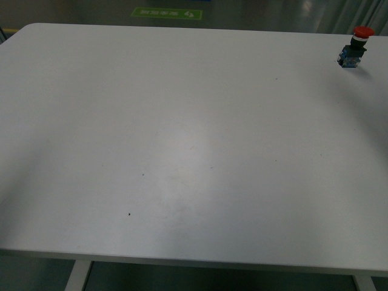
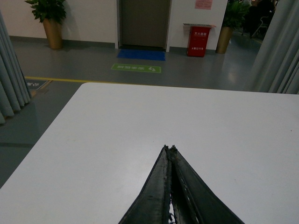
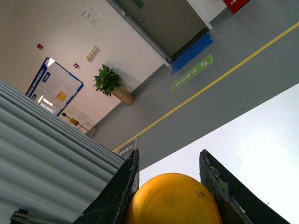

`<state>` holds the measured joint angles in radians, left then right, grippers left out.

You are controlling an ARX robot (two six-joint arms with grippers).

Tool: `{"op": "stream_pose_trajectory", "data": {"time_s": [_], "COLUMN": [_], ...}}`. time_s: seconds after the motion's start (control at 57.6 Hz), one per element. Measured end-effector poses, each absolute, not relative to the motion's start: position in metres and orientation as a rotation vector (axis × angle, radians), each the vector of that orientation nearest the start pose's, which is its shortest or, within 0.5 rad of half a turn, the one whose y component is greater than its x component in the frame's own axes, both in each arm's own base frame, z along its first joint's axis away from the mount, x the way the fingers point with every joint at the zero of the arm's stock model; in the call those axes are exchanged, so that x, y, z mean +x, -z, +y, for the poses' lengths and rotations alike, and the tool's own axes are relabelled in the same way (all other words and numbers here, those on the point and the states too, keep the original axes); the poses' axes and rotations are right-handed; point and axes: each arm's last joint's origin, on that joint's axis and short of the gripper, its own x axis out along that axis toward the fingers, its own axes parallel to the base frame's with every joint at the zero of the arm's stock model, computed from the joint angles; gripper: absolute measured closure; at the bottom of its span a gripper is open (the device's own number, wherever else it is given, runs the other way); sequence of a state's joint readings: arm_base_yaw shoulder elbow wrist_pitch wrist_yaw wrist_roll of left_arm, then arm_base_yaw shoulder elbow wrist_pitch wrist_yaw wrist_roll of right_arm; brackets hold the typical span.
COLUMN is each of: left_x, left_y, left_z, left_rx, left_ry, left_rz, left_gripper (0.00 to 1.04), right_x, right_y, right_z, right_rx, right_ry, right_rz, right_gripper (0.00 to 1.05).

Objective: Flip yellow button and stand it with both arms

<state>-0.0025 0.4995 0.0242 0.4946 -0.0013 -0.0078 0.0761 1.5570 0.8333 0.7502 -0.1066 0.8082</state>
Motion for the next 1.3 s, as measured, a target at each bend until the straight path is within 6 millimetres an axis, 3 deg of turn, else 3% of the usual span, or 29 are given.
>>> {"op": "stream_pose_trajectory", "data": {"time_s": [1.162, 1.197, 1.301], "left_x": [0.096, 0.096, 0.096], "left_y": [-0.172, -0.172, -0.172], "left_z": [0.0, 0.0, 0.0], "left_rx": [-0.007, -0.008, -0.008], "left_ry": [0.002, 0.002, 0.002], "left_rz": [-0.022, -0.022, -0.022], "left_gripper": [1.01, 0.99, 0.76], "right_x": [0.33, 0.331, 0.336], "right_y": [-0.248, -0.247, -0.243], "right_z": [0.017, 0.017, 0.017], "right_rx": [0.777, 0.771, 0.728], "right_ry": [-0.17, -0.168, -0.161], "right_rz": [0.051, 0.053, 0.059], "right_gripper": [0.72, 0.72, 0.72]}}
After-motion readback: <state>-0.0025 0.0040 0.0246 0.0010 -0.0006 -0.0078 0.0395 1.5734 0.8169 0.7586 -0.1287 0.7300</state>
